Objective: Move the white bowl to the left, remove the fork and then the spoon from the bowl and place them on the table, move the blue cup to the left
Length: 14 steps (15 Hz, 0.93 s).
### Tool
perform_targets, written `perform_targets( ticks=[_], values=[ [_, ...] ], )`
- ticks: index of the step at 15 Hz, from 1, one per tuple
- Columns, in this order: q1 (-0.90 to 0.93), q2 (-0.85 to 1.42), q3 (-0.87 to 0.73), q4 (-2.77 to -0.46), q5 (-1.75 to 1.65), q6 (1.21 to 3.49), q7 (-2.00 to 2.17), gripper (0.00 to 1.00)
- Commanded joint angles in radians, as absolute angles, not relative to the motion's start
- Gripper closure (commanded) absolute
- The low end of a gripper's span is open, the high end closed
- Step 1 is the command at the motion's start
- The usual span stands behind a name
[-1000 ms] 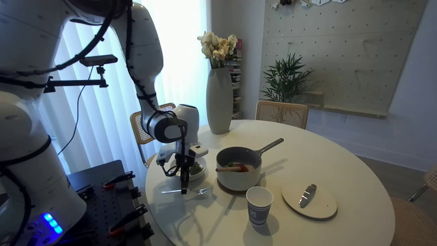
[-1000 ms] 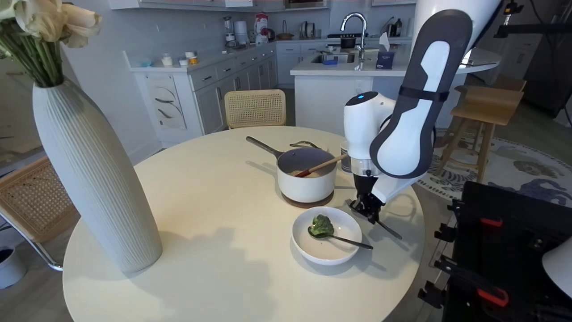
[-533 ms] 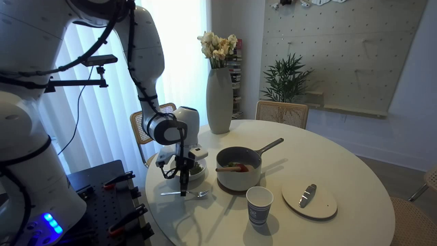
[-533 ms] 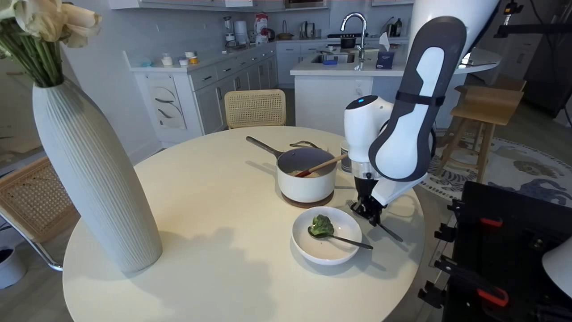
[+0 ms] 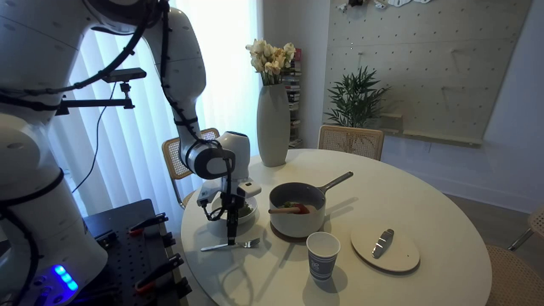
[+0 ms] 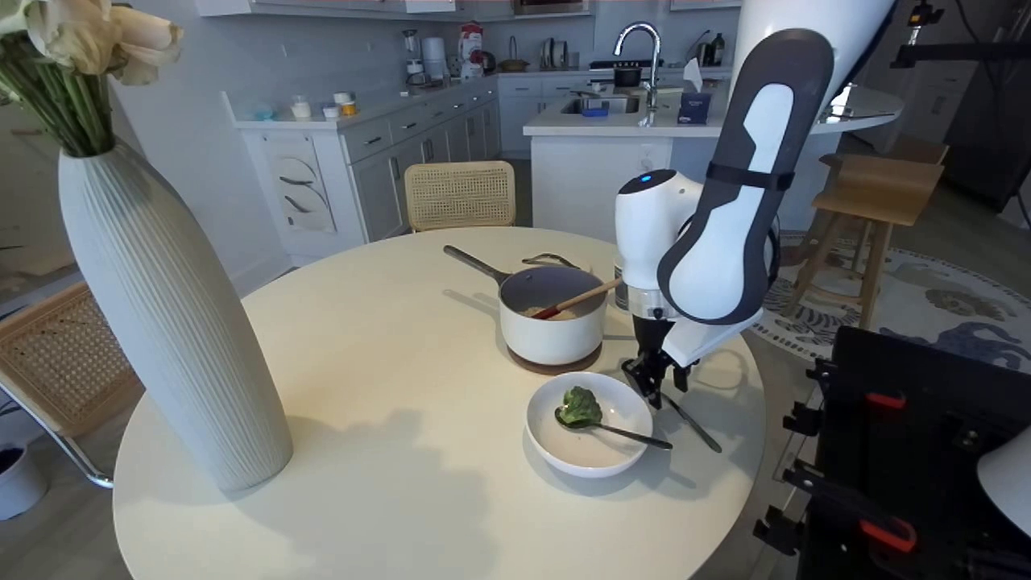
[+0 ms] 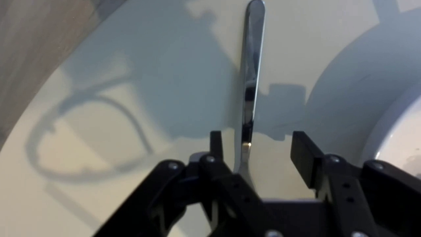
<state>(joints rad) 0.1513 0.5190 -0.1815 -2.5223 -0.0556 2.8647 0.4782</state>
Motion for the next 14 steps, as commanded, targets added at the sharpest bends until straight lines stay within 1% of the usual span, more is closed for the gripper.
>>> perform_targets(
  ticks=[1,2,3,14],
  values=[
    [0.178,0.508,-0.199,-2.514,-0.032,2.866,0.454,0.11],
    [0.184,0.504,-0.202,-2.514,-0.035,2.867,0.457,0.04],
    [0.191,0.497,-0.208,-2.514,-0.037,2.865,0.461,0.01],
    [0.236,0.391,-0.222,-2.482,-0.074,2.720,0.471,0.00]
  ],
)
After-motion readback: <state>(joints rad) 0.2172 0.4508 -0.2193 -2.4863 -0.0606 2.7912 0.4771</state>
